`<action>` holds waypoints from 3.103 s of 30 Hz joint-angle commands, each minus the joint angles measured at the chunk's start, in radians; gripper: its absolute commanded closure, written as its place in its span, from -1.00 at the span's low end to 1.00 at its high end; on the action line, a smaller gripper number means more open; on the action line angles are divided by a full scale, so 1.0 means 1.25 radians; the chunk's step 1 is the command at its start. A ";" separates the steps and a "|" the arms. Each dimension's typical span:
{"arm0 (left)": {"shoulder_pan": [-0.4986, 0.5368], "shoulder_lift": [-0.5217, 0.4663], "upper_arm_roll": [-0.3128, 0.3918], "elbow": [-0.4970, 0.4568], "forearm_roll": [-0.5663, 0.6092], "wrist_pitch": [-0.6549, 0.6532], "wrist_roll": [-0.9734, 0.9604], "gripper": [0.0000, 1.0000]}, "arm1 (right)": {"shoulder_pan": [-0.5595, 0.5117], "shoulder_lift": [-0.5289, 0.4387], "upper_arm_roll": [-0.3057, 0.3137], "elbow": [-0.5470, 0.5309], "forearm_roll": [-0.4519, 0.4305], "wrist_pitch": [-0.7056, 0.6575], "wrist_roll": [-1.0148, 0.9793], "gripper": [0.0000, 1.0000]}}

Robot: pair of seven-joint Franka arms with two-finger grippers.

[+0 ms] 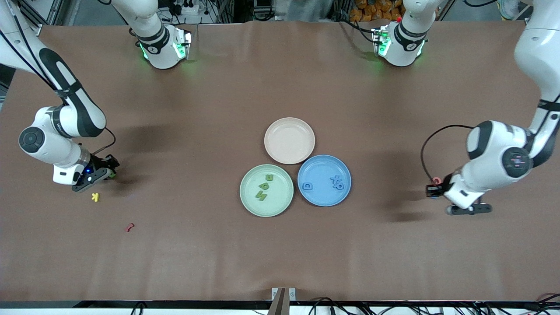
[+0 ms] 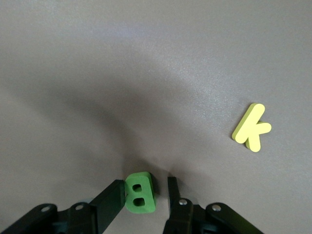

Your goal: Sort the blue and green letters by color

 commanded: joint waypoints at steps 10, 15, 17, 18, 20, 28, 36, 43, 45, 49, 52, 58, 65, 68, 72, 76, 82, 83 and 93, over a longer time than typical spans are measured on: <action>-0.248 -0.013 0.009 0.008 -0.014 -0.024 -0.349 1.00 | 0.006 0.009 -0.015 -0.017 -0.017 0.033 0.007 0.05; -0.314 -0.010 0.010 0.007 -0.006 -0.024 -0.441 1.00 | 0.006 0.009 -0.016 -0.018 -0.017 0.034 0.007 0.36; -0.340 -0.008 0.012 0.007 -0.005 -0.022 -0.463 1.00 | 0.006 0.009 -0.016 -0.018 -0.017 0.033 0.007 0.47; -0.350 -0.007 0.014 0.007 -0.005 -0.022 -0.471 1.00 | 0.006 0.009 -0.016 -0.018 -0.017 0.034 0.007 0.54; -0.368 -0.007 0.015 0.008 -0.006 -0.022 -0.485 1.00 | 0.008 0.009 -0.015 -0.019 -0.017 0.033 0.007 0.68; -0.432 0.004 0.016 0.046 -0.006 -0.020 -0.548 1.00 | 0.009 0.002 -0.013 -0.012 -0.014 0.022 0.012 1.00; -0.454 0.010 0.026 0.050 -0.006 -0.020 -0.549 0.12 | 0.023 -0.024 0.056 0.065 -0.004 -0.126 0.108 1.00; -0.453 0.009 0.029 0.046 -0.004 -0.024 -0.547 -1.00 | 0.092 -0.025 0.149 0.160 0.059 -0.282 0.350 1.00; -0.452 0.008 0.031 0.045 -0.004 -0.024 -0.546 -1.00 | 0.137 -0.025 0.153 0.190 0.113 -0.308 0.416 1.00; -0.436 0.000 0.033 0.043 -0.003 -0.025 -0.538 -1.00 | 0.228 -0.022 0.153 0.230 0.211 -0.316 0.567 1.00; -0.400 -0.012 0.039 0.040 -0.002 -0.029 -0.527 -1.00 | 0.309 -0.015 0.153 0.274 0.265 -0.312 0.708 1.00; -0.278 -0.045 0.032 0.037 -0.008 -0.037 -0.402 -1.00 | 0.479 0.060 0.143 0.405 0.257 -0.314 1.009 1.00; -0.124 -0.062 -0.015 0.028 -0.015 -0.054 -0.256 -1.00 | 0.621 0.133 0.106 0.512 0.252 -0.295 1.255 1.00; -0.068 -0.072 -0.037 0.028 -0.015 -0.075 -0.192 -1.00 | 0.653 0.159 0.101 0.529 0.251 -0.275 1.300 1.00; 0.007 -0.073 -0.081 0.027 -0.015 -0.092 -0.125 -1.00 | 0.687 0.182 0.101 0.529 0.229 -0.204 1.356 1.00; 0.044 -0.084 -0.107 0.023 -0.015 -0.138 -0.071 -1.00 | 0.705 0.211 0.100 0.530 0.201 -0.166 1.407 0.62; 0.092 -0.121 -0.125 0.024 -0.017 -0.216 0.011 -1.00 | 0.713 0.227 0.084 0.530 0.171 -0.156 1.418 -1.00; 0.108 -0.122 -0.138 0.024 -0.017 -0.228 0.021 -1.00 | 0.712 0.228 0.084 0.530 0.166 -0.156 1.418 -1.00; -0.115 -0.283 0.152 0.011 -0.276 -0.263 0.217 -1.00 | 0.692 0.218 0.085 0.546 0.170 -0.170 1.412 -1.00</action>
